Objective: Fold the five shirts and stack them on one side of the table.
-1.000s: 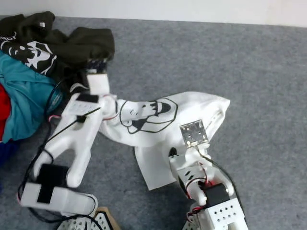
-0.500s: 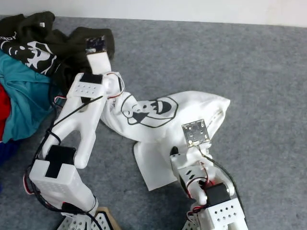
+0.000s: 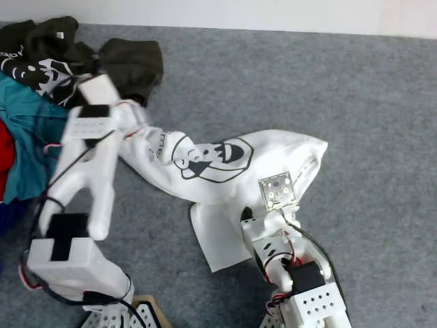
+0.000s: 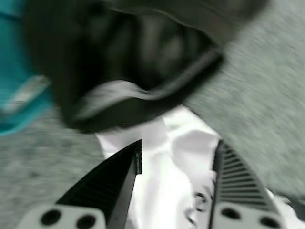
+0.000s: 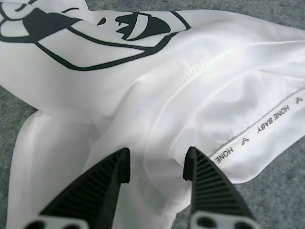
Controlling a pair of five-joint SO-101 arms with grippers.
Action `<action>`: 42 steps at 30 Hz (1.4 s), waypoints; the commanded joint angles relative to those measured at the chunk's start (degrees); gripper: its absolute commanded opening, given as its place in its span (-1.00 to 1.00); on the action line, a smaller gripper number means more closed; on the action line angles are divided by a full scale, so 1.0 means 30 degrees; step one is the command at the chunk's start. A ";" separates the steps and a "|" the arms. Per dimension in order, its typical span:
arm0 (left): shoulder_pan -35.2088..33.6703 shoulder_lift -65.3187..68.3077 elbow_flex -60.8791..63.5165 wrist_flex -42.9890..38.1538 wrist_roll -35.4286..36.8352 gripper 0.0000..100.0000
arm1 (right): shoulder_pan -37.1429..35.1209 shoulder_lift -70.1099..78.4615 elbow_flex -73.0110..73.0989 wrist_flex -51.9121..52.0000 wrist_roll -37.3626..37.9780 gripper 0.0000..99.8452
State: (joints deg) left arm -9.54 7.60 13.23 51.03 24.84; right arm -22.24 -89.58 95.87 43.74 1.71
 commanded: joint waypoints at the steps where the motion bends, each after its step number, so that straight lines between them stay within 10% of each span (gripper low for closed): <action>1: -0.1480 -0.1656 0.0864 0.0674 0.0147 -0.71 | 0.0249 -0.0103 0.0073 -0.0366 0.0147 -0.61; 15: -0.1538 -0.9275 0.6491 0.1817 -0.1436 -0.91 | 0.0161 -0.0103 0.0073 -0.0308 0.0176 -0.61; 22: -0.2271 -1.4960 1.1560 0.1084 -0.1377 -0.62 | 0.0220 -0.0103 0.0161 -0.0308 0.0205 -0.61; 42: -0.3121 -0.7956 1.1648 -0.4103 -0.1319 -0.59 | 0.3795 0.0015 -0.0718 -0.0337 -0.1407 -0.61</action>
State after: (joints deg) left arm -18.51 -20.09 49.98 45.14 21.05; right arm -13.27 -89.58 95.78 43.74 -1.63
